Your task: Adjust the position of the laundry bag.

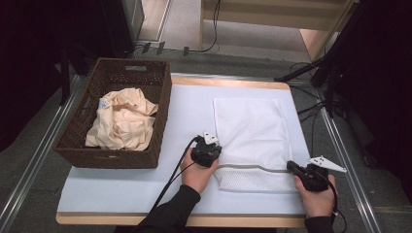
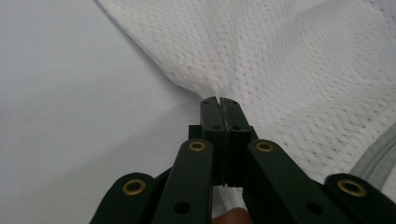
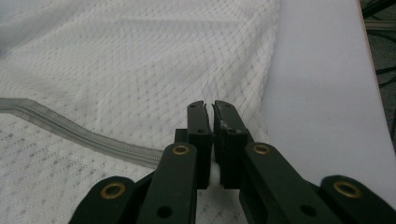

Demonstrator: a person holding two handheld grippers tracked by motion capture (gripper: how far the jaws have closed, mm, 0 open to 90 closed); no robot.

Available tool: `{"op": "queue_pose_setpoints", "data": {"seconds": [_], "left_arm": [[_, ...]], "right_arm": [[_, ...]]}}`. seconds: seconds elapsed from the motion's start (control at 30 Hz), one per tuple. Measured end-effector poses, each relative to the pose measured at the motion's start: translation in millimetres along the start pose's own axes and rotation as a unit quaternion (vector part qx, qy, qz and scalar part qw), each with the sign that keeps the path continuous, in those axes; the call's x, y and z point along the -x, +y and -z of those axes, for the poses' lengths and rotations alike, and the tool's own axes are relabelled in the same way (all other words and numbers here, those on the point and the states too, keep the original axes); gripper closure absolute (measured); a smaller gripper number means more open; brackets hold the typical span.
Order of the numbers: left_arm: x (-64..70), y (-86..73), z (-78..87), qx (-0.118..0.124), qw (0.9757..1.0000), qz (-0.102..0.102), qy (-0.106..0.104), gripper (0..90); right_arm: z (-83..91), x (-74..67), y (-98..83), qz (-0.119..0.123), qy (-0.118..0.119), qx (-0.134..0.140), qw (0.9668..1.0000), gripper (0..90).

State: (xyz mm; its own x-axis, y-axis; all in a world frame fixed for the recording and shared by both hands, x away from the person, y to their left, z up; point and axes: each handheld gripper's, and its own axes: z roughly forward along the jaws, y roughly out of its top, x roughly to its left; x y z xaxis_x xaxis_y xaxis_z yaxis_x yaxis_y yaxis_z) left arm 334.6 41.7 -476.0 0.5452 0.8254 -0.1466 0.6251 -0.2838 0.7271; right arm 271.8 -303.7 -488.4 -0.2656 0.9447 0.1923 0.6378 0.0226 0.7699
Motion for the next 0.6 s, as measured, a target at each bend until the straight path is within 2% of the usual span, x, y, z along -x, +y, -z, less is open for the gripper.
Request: {"op": "queue_pose_setpoints", "data": {"seconds": [0.33,0.6], "left_arm": [[-7.9,-2.5,5.0,0.001,1.0000,0.007,0.005,90.0],[-20.0,-8.4,15.2,0.003,0.9998,0.014,0.014,90.0]], "right_arm": [[-1.8,-8.6,-0.3,0.004,0.004,0.000,1.0000,86.9],[-5.7,-24.2,-1.4,0.013,0.015,-0.003,0.9998,86.9]]}}
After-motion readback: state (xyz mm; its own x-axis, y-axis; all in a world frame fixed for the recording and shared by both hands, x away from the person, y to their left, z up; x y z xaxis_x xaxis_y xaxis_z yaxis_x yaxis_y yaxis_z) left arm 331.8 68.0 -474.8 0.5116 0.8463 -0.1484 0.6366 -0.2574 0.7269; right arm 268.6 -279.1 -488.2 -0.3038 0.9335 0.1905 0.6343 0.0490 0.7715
